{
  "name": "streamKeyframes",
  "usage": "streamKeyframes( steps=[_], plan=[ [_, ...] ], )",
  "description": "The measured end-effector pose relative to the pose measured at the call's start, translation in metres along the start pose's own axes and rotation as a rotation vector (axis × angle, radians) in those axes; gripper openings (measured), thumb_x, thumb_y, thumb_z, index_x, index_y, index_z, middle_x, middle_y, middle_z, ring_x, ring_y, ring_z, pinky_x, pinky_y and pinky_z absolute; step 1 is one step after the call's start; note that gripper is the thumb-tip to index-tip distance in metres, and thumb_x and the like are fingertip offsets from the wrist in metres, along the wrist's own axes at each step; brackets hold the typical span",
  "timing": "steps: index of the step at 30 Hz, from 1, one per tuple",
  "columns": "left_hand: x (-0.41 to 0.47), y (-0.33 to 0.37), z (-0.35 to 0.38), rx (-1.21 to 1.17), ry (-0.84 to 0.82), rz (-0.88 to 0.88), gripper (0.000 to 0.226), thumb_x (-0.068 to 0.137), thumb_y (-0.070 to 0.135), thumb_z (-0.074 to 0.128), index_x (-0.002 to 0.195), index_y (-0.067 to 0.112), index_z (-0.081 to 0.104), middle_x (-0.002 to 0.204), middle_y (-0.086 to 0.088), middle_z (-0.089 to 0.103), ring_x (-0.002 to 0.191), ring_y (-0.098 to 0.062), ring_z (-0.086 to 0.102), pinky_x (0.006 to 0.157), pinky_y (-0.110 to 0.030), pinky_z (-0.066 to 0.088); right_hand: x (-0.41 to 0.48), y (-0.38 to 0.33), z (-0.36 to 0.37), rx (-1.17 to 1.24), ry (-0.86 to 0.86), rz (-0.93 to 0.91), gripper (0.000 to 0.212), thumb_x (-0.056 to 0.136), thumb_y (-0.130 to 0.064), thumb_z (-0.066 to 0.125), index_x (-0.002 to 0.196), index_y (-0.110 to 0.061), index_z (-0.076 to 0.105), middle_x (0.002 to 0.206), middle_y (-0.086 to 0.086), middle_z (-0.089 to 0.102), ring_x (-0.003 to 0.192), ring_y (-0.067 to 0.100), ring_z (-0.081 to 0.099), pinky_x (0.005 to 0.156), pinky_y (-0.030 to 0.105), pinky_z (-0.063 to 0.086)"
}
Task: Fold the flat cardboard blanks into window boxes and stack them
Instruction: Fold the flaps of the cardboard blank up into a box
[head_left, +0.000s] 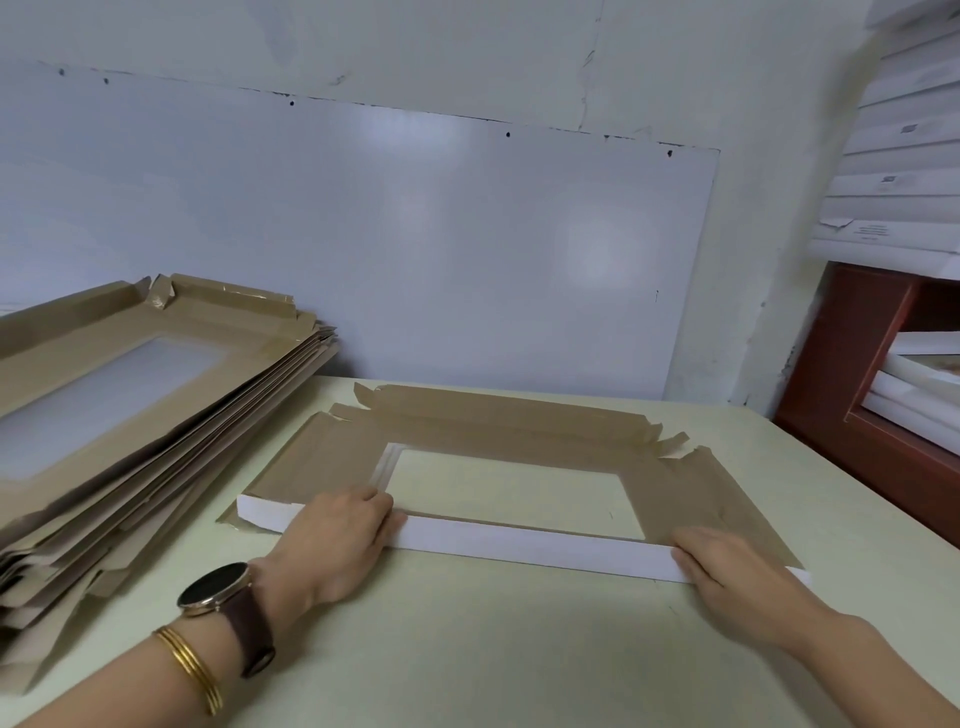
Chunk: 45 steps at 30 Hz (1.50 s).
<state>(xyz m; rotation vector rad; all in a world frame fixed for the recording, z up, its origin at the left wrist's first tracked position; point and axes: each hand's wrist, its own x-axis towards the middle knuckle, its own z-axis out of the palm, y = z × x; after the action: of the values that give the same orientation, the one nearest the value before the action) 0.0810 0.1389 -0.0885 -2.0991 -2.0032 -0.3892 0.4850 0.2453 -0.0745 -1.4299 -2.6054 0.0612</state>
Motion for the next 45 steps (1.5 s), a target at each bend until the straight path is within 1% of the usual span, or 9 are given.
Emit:
streamKeyframes(
  steps=[9,15,18,28,31,34,38,42,45],
  plan=[
    [0.005,-0.027,0.009,0.142,-0.080,-0.135,0.065,0.087,0.073,0.007,0.091,0.031,0.056,0.092,0.009,0.059,0.103,-0.016,0.056,0.083,-0.031,0.038,0.008,0.003,0.005,-0.027,-0.021,0.121,0.031,0.101,-0.037,0.030,0.077,-0.018,0.035,0.077,-0.001,0.052,0.075,0.016,0.048,0.071,0.030,0.041],
    [0.005,-0.047,0.006,0.093,-0.083,-0.166,0.100,0.066,0.084,-0.010,0.102,0.027,0.064,0.096,0.007,0.066,0.098,-0.019,0.060,0.073,-0.032,0.041,0.009,0.009,0.007,-0.120,0.028,0.146,0.044,0.099,-0.051,0.027,0.073,-0.019,0.041,0.073,-0.004,0.053,0.072,0.012,0.050,0.062,0.023,0.035],
    [0.002,-0.048,0.008,0.077,-0.072,-0.176,0.097,0.067,0.083,-0.008,0.098,0.026,0.064,0.092,0.006,0.065,0.094,-0.018,0.061,0.075,-0.032,0.046,0.007,0.012,0.007,-0.154,0.063,0.157,0.048,0.097,-0.057,0.026,0.068,-0.020,0.038,0.069,-0.005,0.051,0.063,0.008,0.045,0.054,0.022,0.026],
    [0.001,-0.054,0.017,0.008,-0.029,-0.179,0.061,0.086,0.069,0.004,0.086,0.037,0.056,0.089,0.006,0.067,0.091,-0.019,0.062,0.065,-0.031,0.035,0.008,0.020,0.014,-0.093,0.047,0.179,0.045,0.096,-0.062,0.021,0.074,-0.024,0.035,0.075,-0.006,0.050,0.068,0.006,0.049,0.054,0.021,0.027],
    [0.001,-0.053,0.018,0.124,-0.005,-0.225,0.063,0.084,0.073,-0.006,0.083,0.029,0.040,0.087,0.005,0.053,0.093,-0.022,0.055,0.072,-0.032,0.032,0.011,0.019,0.017,-0.163,0.059,0.169,0.045,0.092,-0.066,0.017,0.079,-0.026,0.033,0.082,-0.009,0.045,0.076,0.008,0.048,0.066,0.024,0.035],
    [0.004,-0.039,0.015,0.150,0.076,-0.151,0.050,0.087,0.049,0.011,0.105,0.023,0.050,0.106,0.003,0.049,0.105,-0.024,0.048,0.086,-0.033,0.032,0.013,0.016,0.022,-0.272,0.068,0.183,0.041,0.094,-0.063,0.015,0.102,-0.033,0.041,0.099,-0.014,0.038,0.097,0.009,0.042,0.085,0.025,0.032],
    [0.012,0.015,0.017,-0.238,-0.062,0.075,0.055,0.089,0.012,0.025,0.142,0.016,0.040,0.151,-0.002,0.035,0.140,-0.016,0.030,0.114,-0.019,0.010,0.019,-0.006,0.025,-0.263,0.088,0.108,0.038,0.101,-0.035,0.027,0.139,-0.038,0.027,0.134,-0.011,0.032,0.127,0.012,0.031,0.100,0.029,0.026],
    [0.021,0.075,0.034,-0.197,-0.243,0.098,0.051,0.102,0.049,0.018,0.151,0.042,0.009,0.160,0.017,0.003,0.148,-0.006,-0.003,0.116,-0.054,-0.008,0.025,-0.047,0.026,-0.122,-0.005,0.055,0.063,0.097,-0.010,0.027,0.154,-0.029,0.009,0.162,-0.010,0.001,0.149,0.012,-0.005,0.118,0.034,0.009],
    [0.026,0.096,0.043,-0.130,-0.289,0.062,0.051,0.100,0.051,0.009,0.150,0.044,-0.002,0.160,0.020,-0.006,0.147,-0.009,-0.012,0.111,-0.063,-0.012,0.036,-0.095,0.035,-0.045,-0.021,-0.037,0.055,0.105,-0.036,0.019,0.156,-0.023,0.001,0.163,-0.008,-0.008,0.148,0.009,-0.015,0.119,0.029,-0.005]
  ],
)
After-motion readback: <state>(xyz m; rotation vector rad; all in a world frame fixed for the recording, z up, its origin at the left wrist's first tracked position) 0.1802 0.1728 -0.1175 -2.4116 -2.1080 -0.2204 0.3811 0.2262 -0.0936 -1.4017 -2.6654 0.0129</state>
